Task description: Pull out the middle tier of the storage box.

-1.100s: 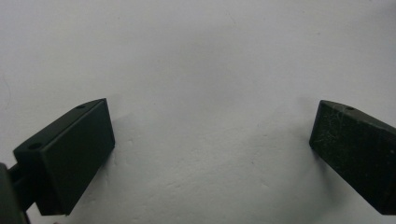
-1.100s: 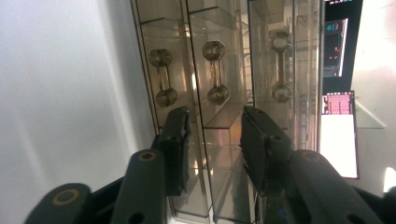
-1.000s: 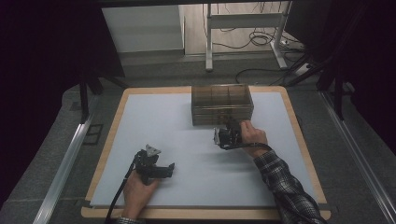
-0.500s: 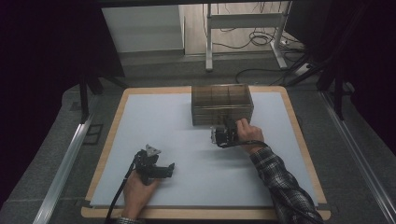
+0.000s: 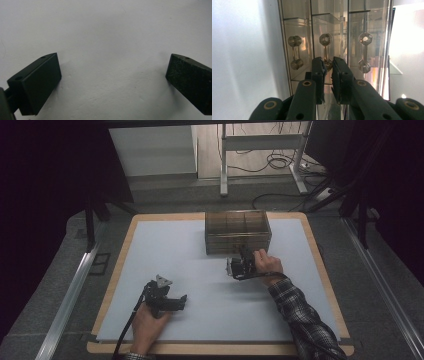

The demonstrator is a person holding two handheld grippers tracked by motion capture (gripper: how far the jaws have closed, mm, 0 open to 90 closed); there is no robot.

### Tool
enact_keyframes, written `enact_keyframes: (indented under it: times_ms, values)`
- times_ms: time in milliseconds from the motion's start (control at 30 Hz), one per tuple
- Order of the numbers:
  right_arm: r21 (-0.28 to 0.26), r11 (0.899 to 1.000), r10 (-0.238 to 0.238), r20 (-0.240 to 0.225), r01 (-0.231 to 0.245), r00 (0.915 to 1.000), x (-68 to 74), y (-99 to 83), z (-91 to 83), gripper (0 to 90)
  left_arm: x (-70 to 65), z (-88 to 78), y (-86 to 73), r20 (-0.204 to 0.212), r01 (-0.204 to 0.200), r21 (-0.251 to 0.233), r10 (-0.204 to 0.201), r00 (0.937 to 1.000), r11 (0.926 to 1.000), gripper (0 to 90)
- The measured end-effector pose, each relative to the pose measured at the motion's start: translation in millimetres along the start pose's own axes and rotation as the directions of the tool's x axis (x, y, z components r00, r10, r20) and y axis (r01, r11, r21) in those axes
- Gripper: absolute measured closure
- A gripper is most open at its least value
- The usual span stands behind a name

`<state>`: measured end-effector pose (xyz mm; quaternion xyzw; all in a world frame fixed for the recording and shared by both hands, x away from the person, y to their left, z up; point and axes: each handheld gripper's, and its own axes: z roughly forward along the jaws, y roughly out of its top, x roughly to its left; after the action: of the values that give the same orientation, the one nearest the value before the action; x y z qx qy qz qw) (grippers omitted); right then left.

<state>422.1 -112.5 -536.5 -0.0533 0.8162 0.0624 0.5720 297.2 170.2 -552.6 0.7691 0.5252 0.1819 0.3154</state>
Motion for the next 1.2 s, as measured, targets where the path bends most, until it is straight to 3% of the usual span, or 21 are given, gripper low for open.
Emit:
enact_keyframes:
  times_ms: [33, 267, 300, 333, 367, 767, 933, 1000, 1200]
  values:
    - [0.016, 1.000, -0.008, 0.042, 0.007, 0.9991, 1.2, 0.4, -2.9, 80.0, 0.0, 0.0, 0.0, 0.000, 0.000, 0.000, 0.000, 1.0000, 1.0000, 0.0]
    - [-0.006, 1.000, -0.007, 0.038, 0.007, 0.9992, 3.9, -1.0, -10.8, 79.9, 0.0, 0.0, 0.0, 0.000, 0.000, 0.000, 0.000, 1.0000, 1.0000, 0.0]
    - [-0.025, 1.000, 0.000, -0.013, -0.001, 0.9999, 3.0, -1.9, -10.7, 79.9, 0.0, 0.0, 0.0, 0.000, 0.000, 0.000, 0.000, 1.0000, 1.0000, 0.0]
    - [-0.027, 1.000, 0.002, -0.015, -0.003, 0.9999, 3.6, -2.1, -12.0, 79.9, 0.0, 0.0, 0.0, 0.000, 0.000, 0.000, 0.000, 1.0000, 1.0000, 0.0]
    - [-0.015, 1.000, -0.005, 0.032, 0.006, 0.9995, 5.2, -1.9, -15.2, 79.9, 0.0, 0.0, 0.0, 0.000, 0.000, 0.000, 0.000, 1.0000, 1.0000, 0.0]
    - [-0.052, 0.999, 0.004, 0.030, -0.003, 0.9995, 10.8, -4.2, -31.7, 79.8, 0.0, 0.0, 0.0, 0.000, -0.001, 0.000, 0.001, 1.0000, 1.0000, 0.0]
    - [-0.040, 0.999, 0.008, 0.038, -0.006, 0.9993, 13.2, -4.7, -37.9, 79.6, 0.0, 0.0, 0.0, 0.000, -0.001, 0.000, 0.001, 1.0000, 1.0000, 0.0]
    - [-0.060, 0.998, 0.011, 0.037, -0.009, 0.9993, 13.4, -6.0, -37.2, 79.2, 0.0, 0.0, 0.0, 0.000, -0.001, 0.000, 0.001, 1.0000, 1.0000, 0.0]
    - [-0.047, 0.999, 0.021, 0.031, -0.020, 0.9993, 12.5, -6.5, -37.2, 77.7, 0.0, 0.0, 0.0, 0.000, -0.001, 0.000, 0.001, 1.0000, 1.0000, 0.0]
